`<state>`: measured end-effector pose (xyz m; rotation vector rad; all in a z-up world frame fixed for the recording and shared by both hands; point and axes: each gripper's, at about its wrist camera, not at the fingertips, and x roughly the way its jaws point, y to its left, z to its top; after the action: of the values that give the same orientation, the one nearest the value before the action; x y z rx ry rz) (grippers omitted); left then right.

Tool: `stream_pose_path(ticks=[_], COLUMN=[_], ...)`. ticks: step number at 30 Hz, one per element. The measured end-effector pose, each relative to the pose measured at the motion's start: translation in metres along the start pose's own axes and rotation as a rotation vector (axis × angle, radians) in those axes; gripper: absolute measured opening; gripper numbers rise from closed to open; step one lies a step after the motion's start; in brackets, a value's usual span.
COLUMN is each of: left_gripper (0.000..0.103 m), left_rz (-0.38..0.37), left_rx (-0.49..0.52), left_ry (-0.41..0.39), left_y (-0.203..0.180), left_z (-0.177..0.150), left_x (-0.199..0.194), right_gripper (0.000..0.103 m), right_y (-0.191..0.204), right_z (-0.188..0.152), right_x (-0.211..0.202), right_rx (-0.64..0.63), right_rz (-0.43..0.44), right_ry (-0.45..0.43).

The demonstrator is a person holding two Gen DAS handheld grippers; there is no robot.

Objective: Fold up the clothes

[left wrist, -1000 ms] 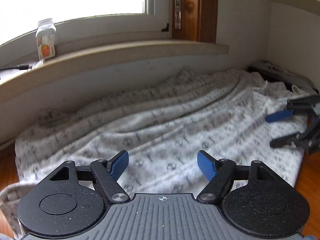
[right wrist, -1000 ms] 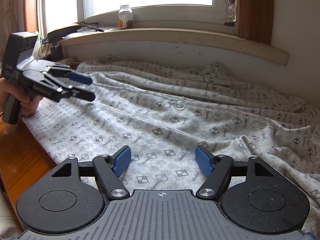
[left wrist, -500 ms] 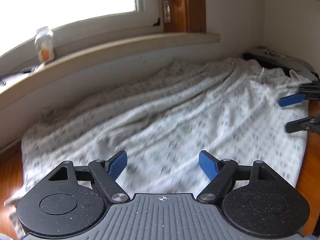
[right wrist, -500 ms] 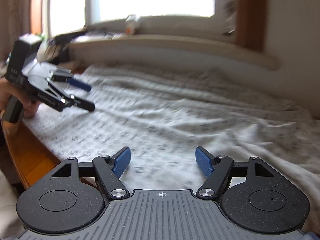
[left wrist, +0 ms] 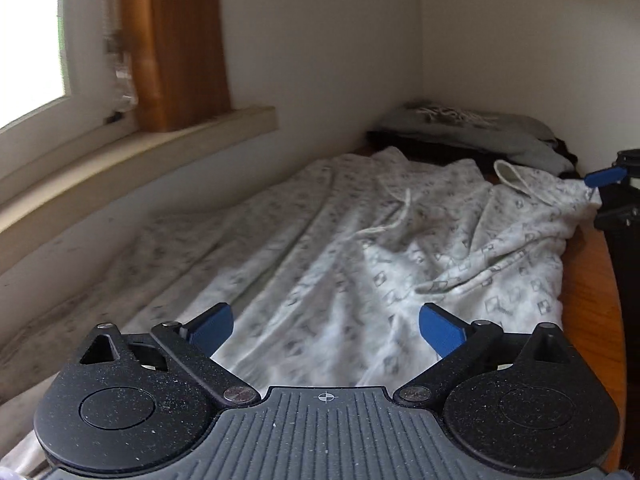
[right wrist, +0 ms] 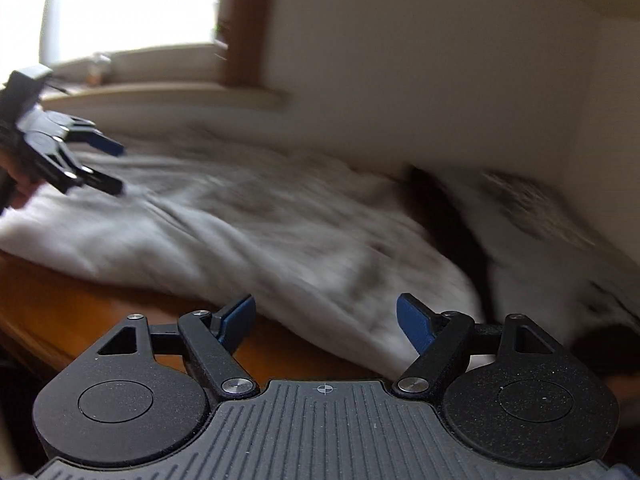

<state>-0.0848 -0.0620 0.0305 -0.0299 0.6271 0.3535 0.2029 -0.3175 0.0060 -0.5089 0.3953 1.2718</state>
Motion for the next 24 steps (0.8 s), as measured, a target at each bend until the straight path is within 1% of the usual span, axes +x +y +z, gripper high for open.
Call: stream_pose_path(ticks=[3, 6, 8, 9, 10, 11, 12, 13, 14, 17, 20, 24], left_gripper=[0.1, 0.101, 0.101, 0.101, 0.101, 0.101, 0.102, 0.102, 0.102, 0.102, 0.102, 0.102], left_rz=[-0.016, -0.037, -0.052, -0.06, -0.065, -0.073, -0.08, -0.088, -0.096, -0.113, -0.108, -0.103], left_rx=[-0.002, -0.014, -0.033, -0.043, -0.051, -0.061, -0.07, -0.082, -0.095, -0.126, -0.127, -0.118], left_ry=[0.004, 0.008, 0.008, 0.008, 0.009, 0.011, 0.013, 0.016, 0.019, 0.034, 0.04, 0.034], left_y=[-0.001, 0.001, 0.005, 0.006, 0.008, 0.009, 0.011, 0.013, 0.015, 0.02, 0.021, 0.021], left_z=[-0.003, -0.006, -0.006, -0.006, -0.006, -0.006, -0.007, -0.007, -0.007, -0.007, -0.007, -0.009], left_x=[0.014, 0.022, 0.023, 0.023, 0.024, 0.024, 0.024, 0.024, 0.025, 0.028, 0.029, 0.027], right_gripper=[0.077, 0.077, 0.076, 0.071, 0.063, 0.038, 0.026, 0.022, 0.015, 0.01, 0.008, 0.007], right_y=[-0.023, -0.033, -0.033, -0.034, -0.035, -0.038, -0.041, -0.043, -0.043, -0.042, -0.028, 0.012], right_z=[-0.012, -0.017, -0.015, -0.013, -0.01, -0.006, 0.0, 0.008, 0.018, 0.059, 0.111, 0.181], right_x=[0.005, 0.015, 0.022, 0.026, 0.029, 0.03, 0.029, 0.025, 0.021, 0.013, 0.024, 0.057], right_rx=[0.018, 0.046, 0.03, 0.016, 0.011, 0.019, 0.023, 0.015, 0.004, -0.023, -0.09, -0.204], right_rz=[-0.028, -0.004, -0.017, -0.026, -0.021, 0.002, 0.02, 0.015, -0.004, -0.079, -0.114, -0.141], right_ry=[0.05, 0.077, 0.095, 0.105, 0.118, 0.133, 0.134, 0.121, 0.103, 0.034, -0.029, -0.105])
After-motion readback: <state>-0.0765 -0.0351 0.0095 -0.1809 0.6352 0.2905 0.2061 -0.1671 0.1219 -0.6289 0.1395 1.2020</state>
